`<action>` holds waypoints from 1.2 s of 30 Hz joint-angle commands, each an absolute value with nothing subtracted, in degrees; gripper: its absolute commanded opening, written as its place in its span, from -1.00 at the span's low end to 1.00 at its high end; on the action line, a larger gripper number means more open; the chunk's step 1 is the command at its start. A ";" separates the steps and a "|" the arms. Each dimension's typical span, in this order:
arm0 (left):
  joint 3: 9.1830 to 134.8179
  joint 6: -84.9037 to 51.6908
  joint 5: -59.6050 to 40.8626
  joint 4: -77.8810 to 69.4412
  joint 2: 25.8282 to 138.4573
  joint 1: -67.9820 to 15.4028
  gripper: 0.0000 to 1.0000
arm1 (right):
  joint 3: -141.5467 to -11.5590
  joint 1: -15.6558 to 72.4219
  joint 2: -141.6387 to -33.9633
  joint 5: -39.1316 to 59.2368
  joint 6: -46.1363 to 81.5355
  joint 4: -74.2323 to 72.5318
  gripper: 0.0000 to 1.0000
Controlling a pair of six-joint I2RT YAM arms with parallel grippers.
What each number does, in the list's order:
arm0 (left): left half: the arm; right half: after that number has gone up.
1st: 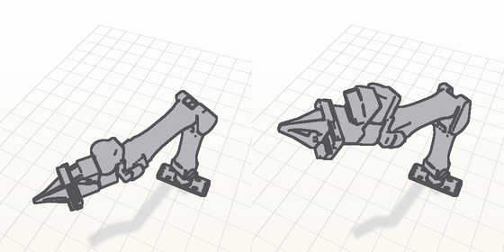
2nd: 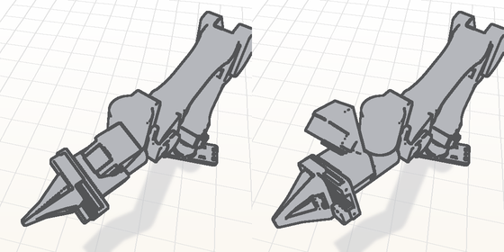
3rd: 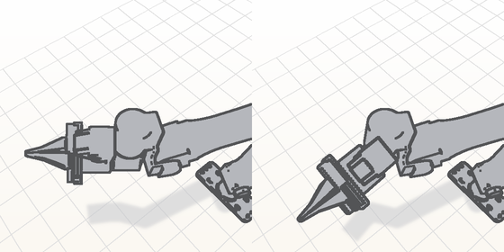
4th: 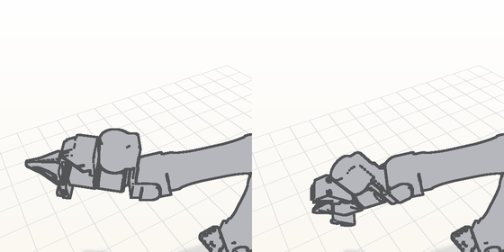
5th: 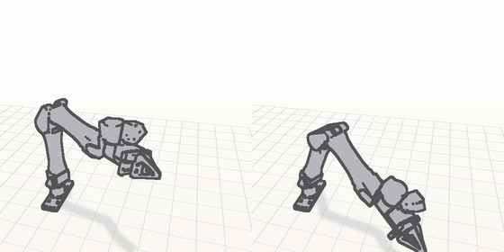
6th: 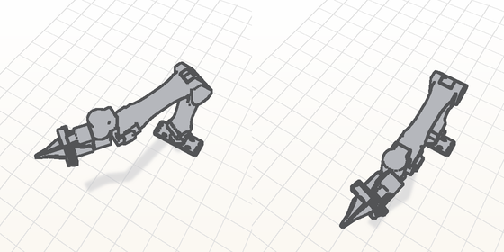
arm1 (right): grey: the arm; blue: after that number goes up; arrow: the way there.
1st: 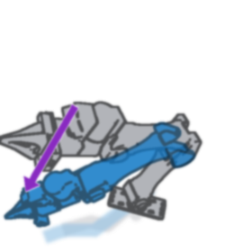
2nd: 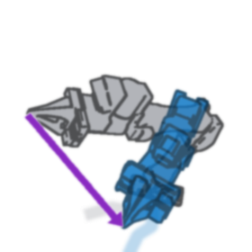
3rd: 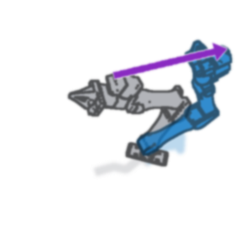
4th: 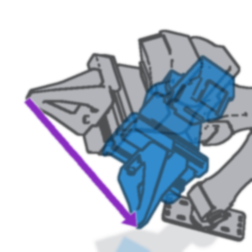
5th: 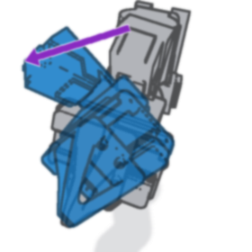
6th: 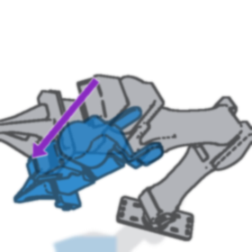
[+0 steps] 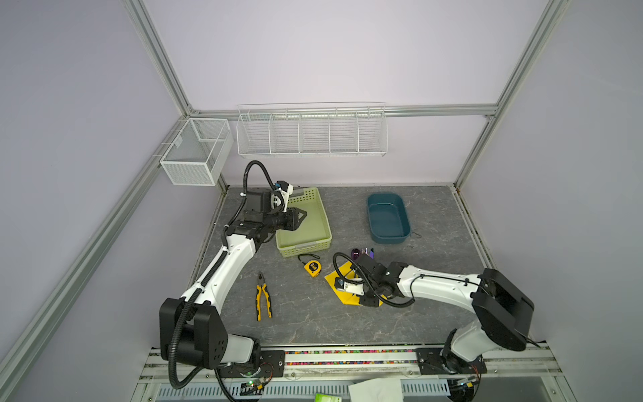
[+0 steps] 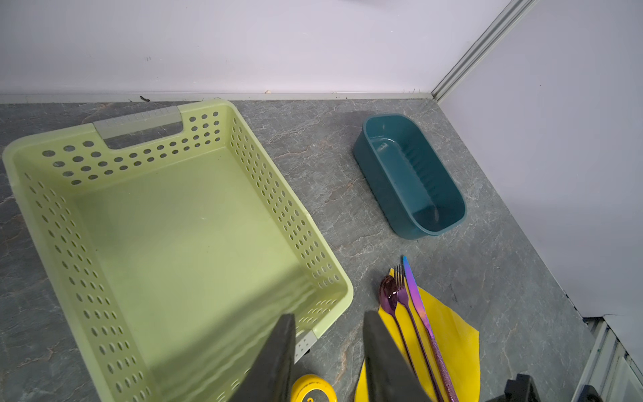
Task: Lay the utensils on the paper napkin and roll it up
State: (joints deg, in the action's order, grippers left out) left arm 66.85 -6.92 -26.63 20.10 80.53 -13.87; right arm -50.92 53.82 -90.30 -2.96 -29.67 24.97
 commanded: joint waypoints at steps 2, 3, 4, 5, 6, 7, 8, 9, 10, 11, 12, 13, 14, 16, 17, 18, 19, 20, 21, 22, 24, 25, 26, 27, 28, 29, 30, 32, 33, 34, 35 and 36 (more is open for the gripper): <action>66.80 -5.98 -26.71 21.07 81.43 -13.45 -0.32 | -51.94 52.74 -91.53 -1.73 -31.62 23.84 -0.79; 66.80 -5.97 -26.80 21.12 81.55 -13.47 -0.32 | -52.03 52.63 -91.79 -1.59 -31.72 23.71 -0.77; 66.87 -6.00 -26.93 21.20 81.75 -13.52 -0.31 | -52.12 52.43 -92.06 -1.58 -31.85 23.64 -0.76; 67.05 -5.98 -27.20 21.46 81.88 -13.49 -0.31 | -52.12 52.33 -92.35 -1.53 -31.81 23.56 -0.74; 67.42 -5.97 -27.51 21.70 82.20 -13.53 -0.32 | -52.11 52.30 -92.61 -1.58 -31.86 23.39 -0.73; 67.70 -5.98 -27.76 21.96 82.32 -13.53 -0.32 | -52.04 52.21 -92.76 -1.74 -31.82 23.02 -0.73; 67.90 -6.18 -28.01 22.14 82.53 -13.51 -0.32 | -51.94 52.22 -92.94 -2.07 -31.82 22.58 -0.73; 67.94 -6.36 -28.16 22.26 82.53 -13.51 -0.31 | -51.92 52.25 -93.10 -2.60 -31.82 22.18 -0.72; 67.78 -6.57 -28.21 22.28 82.36 -13.53 -0.32 | -51.94 52.13 -93.25 -2.93 -31.73 21.87 -0.72; 67.47 -6.89 -28.19 22.24 82.13 -13.53 -0.32 | -51.94 52.20 -93.47 -3.11 -31.73 21.56 -0.72; 66.98 -7.32 -28.13 22.07 81.81 -13.54 -0.32 | -51.93 52.13 -93.66 -3.32 -31.69 21.35 -0.71; 66.56 -7.76 -28.20 21.74 81.50 -13.53 -0.31 | -51.94 52.20 -93.77 -3.53 -31.60 21.12 -0.70; 66.18 -8.22 -28.30 21.43 81.10 -13.49 -0.32 | -51.81 52.19 -93.88 -3.60 -31.53 20.88 -0.68; 65.06 -9.23 -28.48 20.79 80.24 -13.54 -0.32 | -51.58 52.17 -93.93 -4.20 -31.47 20.49 -0.68; 64.59 -9.63 -28.41 20.49 79.83 -13.49 -0.32 | -51.51 52.12 -93.95 -4.57 -31.52 20.42 -0.68; 63.98 -10.07 -28.36 20.15 79.42 -13.53 -0.32 | -51.42 52.13 -93.88 -4.94 -31.55 20.40 -0.68; 63.43 -10.39 -28.38 20.00 78.95 -13.54 -0.32 | -51.26 52.19 -93.81 -5.21 -31.67 20.39 -0.68; 62.97 -10.56 -28.34 19.92 78.67 -13.54 -0.31 | -51.11 52.12 -93.69 -5.40 -31.73 20.30 -0.68; 62.47 -10.79 -28.38 19.92 78.25 -13.54 -0.31 | -50.98 52.11 -93.56 -5.60 -31.82 20.30 -0.68; 62.04 -10.98 -28.33 19.87 77.90 -13.54 -0.31 | -50.74 52.14 -93.48 -5.87 -31.90 20.30 -0.67; 61.08 -11.33 -28.18 19.94 76.98 -13.54 -0.31 | -50.71 52.10 -93.36 -6.06 -31.90 20.48 -0.68; 60.55 -11.50 -28.09 19.80 76.54 -13.54 -0.32 | -50.71 52.06 -93.26 -6.14 -31.84 20.57 -0.68; 60.11 -11.67 -28.02 19.72 76.16 -13.59 -0.31 | -50.71 52.10 -93.13 -6.15 -31.84 20.57 -0.69; 59.63 -11.94 -27.95 19.57 75.74 -13.62 -0.31 | -50.71 51.99 -92.93 -6.07 -31.73 20.48 -0.72; 59.22 -12.27 -27.99 19.38 75.42 -13.62 -0.32 | -49.08 52.12 -92.74 -6.15 -31.59 20.33 -0.73; 58.93 -12.52 -28.15 19.34 75.13 -13.60 -0.31 | -48.87 52.14 -92.64 -6.15 -31.56 20.22 -0.73; 58.65 -12.78 -28.22 19.33 75.05 -13.68 -0.32 | -48.86 52.03 -92.55 -6.30 -31.53 20.13 -0.74; 58.32 -13.05 -28.47 19.38 74.84 -14.01 -0.32 | -48.60 52.03 -92.63 -6.62 -31.39 20.00 -0.74; 58.24 -13.13 -28.48 19.50 74.80 -14.26 -0.32 | -48.60 52.12 -92.68 -6.91 -31.38 19.95 -0.74; 58.01 -13.28 -28.44 19.60 74.72 -14.48 -0.31 | -48.52 52.06 -92.78 -7.11 -31.40 20.03 -0.73; 57.86 -13.36 -28.43 19.66 74.58 -14.74 -0.32 | -48.52 52.03 -92.82 -7.43 -31.39 20.03 -0.71; 57.73 -13.43 -28.29 19.74 74.49 -15.05 -0.32 | -48.28 52.09 -92.76 -7.80 -31.33 19.89 -0.68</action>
State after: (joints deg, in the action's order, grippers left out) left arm 58.59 -12.71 -27.51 20.12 75.57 -14.24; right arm -49.50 52.47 -93.01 -6.70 -30.55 19.99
